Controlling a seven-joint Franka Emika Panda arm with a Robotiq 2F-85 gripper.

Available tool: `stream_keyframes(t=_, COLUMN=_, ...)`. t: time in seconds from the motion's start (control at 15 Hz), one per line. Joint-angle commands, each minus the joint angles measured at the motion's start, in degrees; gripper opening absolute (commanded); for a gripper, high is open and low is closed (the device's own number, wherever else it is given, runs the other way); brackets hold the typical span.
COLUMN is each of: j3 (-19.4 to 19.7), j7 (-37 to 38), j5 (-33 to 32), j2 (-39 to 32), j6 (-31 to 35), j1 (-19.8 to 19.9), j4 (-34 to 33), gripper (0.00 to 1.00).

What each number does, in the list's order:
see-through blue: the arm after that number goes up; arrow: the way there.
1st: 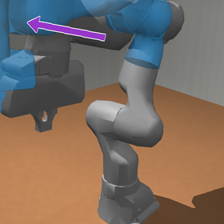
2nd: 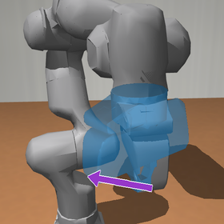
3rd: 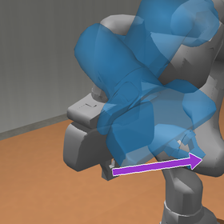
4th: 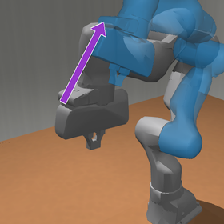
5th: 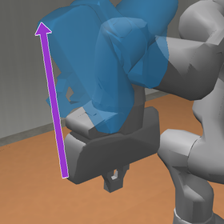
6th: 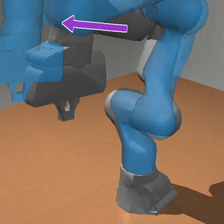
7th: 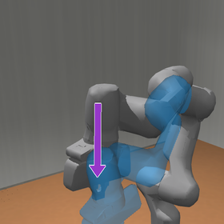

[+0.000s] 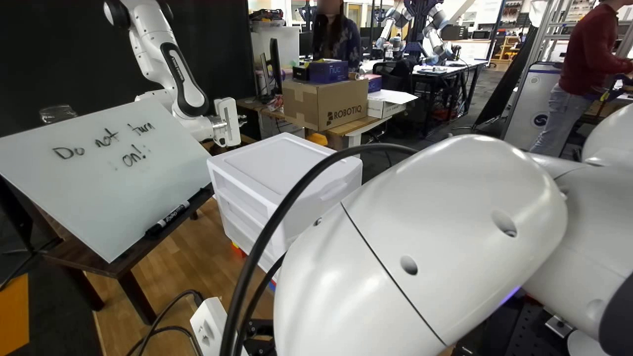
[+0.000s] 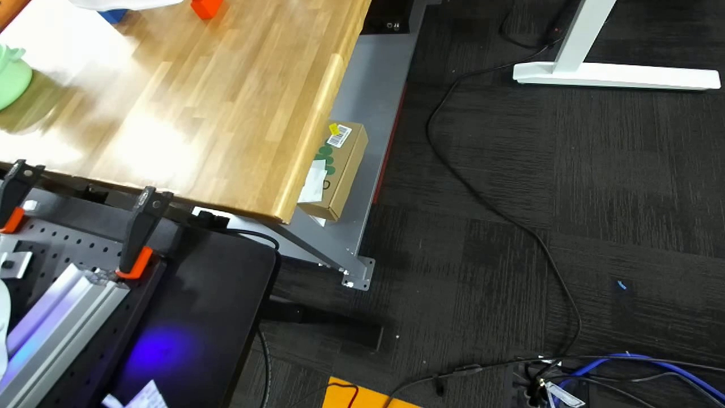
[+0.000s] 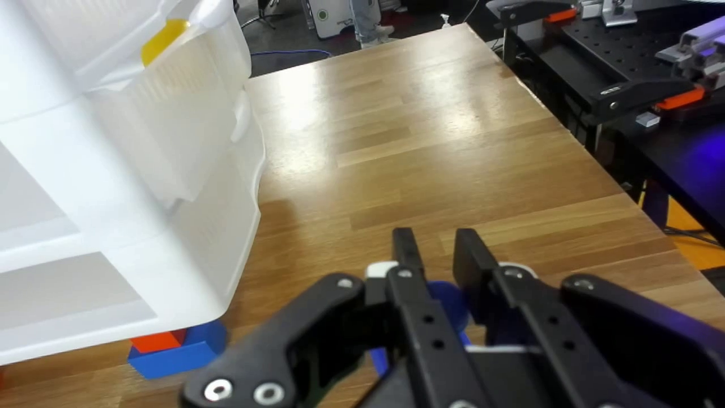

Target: Put the yellow object in the open drawer and then close it

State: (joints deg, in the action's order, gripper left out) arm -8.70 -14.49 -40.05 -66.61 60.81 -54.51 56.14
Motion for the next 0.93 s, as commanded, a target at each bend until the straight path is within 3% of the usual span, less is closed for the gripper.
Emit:
stream_keyframes(t=0.0, j3=0.5, j7=-0.4, j5=0.2, j2=-0.5, j6=-0.2, j1=-0.3, j4=-0.9, gripper=0.22)
stream_keyframes(t=0.4, j3=0.5, j7=-0.4, j5=0.2, j2=-0.5, j6=-0.3, j1=-0.3, j4=-0.9, gripper=0.22)
stream_keyframes(t=0.47, j3=0.5, j7=-1.0, j5=-0.2, j2=-0.7, j6=0.0, j1=-0.5, j4=-1.4, gripper=0.06)
stream_keyframes(t=0.87, j3=0.5, j7=-6.2, j5=-2.5, j2=-2.0, j6=1.2, j1=-3.1, j4=-4.1, gripper=0.06)
